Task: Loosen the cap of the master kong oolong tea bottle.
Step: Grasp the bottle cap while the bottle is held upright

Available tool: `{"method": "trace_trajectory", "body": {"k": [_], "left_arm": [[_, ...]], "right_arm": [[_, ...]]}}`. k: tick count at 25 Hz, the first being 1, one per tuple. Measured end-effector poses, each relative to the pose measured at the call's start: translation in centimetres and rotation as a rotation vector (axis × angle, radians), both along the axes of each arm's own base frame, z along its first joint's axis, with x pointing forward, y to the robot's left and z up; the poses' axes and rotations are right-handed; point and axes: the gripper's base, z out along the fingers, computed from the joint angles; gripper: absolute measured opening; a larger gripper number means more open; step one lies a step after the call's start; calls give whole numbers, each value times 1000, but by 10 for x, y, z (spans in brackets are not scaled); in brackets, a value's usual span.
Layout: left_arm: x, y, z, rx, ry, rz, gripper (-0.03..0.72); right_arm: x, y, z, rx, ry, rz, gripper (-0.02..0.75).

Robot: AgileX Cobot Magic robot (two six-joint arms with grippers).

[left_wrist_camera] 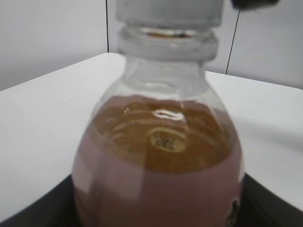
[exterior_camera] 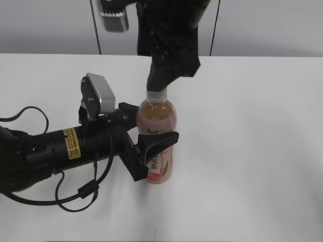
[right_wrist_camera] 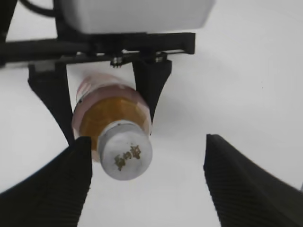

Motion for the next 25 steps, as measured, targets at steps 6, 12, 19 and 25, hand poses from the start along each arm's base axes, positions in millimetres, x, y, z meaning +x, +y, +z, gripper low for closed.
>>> {"method": "trace_trajectory", "body": {"k": [6,12,19,25], "left_arm": [[0,0,0,0,-1,0,448],[0,0,0,0,-1,0,448],[0,0,0,0,-1,0,448],[0,0,0,0,-1,0,448]], "right_arm": [[-1,3,16,126,130,-366,553],[-1,3,19,203,284,-755,545],[-1,3,19,246,388,-1001,503],[-8,-3,8,213,443,-1110,501]]}}
